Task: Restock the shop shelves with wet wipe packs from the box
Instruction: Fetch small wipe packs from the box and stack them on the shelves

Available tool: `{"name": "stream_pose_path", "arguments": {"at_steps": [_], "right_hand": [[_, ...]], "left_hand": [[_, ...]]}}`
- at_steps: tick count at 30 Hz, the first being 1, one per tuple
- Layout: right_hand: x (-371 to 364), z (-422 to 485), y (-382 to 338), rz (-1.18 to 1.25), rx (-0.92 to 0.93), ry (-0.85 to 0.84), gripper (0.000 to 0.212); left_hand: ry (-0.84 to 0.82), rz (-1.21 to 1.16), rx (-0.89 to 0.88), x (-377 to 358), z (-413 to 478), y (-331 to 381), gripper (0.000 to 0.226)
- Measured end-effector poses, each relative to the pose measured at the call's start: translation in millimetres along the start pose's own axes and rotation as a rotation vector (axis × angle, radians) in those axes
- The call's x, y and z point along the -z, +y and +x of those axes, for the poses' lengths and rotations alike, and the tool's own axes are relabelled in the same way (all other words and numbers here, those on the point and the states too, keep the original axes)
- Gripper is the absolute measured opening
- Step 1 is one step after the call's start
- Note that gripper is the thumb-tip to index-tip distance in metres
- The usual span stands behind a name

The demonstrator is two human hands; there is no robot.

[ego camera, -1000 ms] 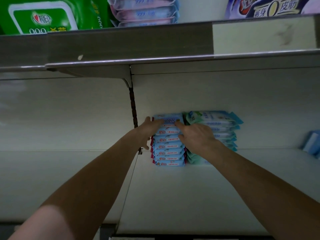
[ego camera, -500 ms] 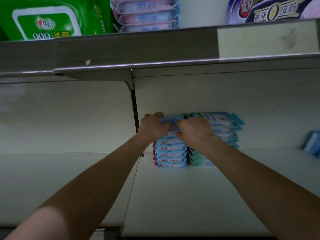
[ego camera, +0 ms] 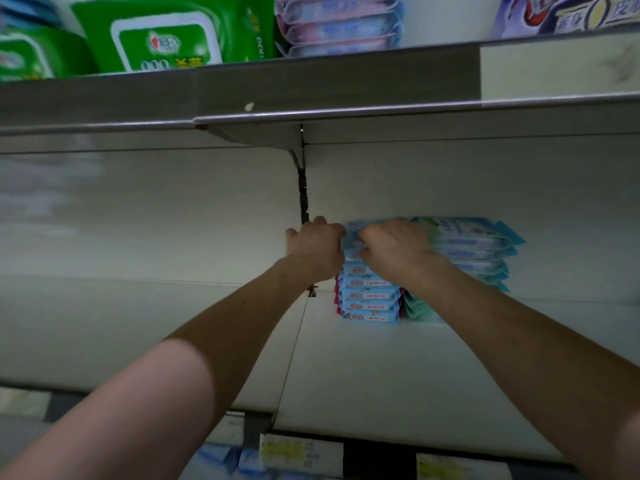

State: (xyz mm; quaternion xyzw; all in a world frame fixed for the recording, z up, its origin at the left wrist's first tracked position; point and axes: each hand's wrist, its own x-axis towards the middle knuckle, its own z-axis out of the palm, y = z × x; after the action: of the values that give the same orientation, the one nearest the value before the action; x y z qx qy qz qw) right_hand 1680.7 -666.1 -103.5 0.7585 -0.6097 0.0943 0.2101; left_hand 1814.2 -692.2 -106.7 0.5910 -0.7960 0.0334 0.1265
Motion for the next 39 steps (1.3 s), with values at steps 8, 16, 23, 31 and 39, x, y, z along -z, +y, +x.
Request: {"name": "stream_pose_path", "arguments": {"at_steps": [8,16,23,31,39], "right_hand": [[25.5,2.3,-55.3,0.144,0.208,-0.014,0.025],[50.1,-45.8,-116.2,0.311,0.563,0.028,0.021],[89.8,-118.7,-185.1,0.406,0.857,-0.012,0.01],[130.6,-229.0,-279.3,0.518,1.153,0.011,0.013],[166.9,-385.6,-363.2,0.55,1.475,-0.036,0.012]], "left_hand": [[0.061,0.066,0.279,29.0,-63.3,-31.4,0.038],[0.02,0.162,0.685,47.3,-169.4,-35.2,0.039],[0.042,0.174,0.985,62.6,-293.6,-29.8,0.031],[0.028,0.196,1.338,77.9,-452.2,-22.0,0.032],[0.02,0.197,1.691,72.4,-632.7,20.6,0.033]]}}
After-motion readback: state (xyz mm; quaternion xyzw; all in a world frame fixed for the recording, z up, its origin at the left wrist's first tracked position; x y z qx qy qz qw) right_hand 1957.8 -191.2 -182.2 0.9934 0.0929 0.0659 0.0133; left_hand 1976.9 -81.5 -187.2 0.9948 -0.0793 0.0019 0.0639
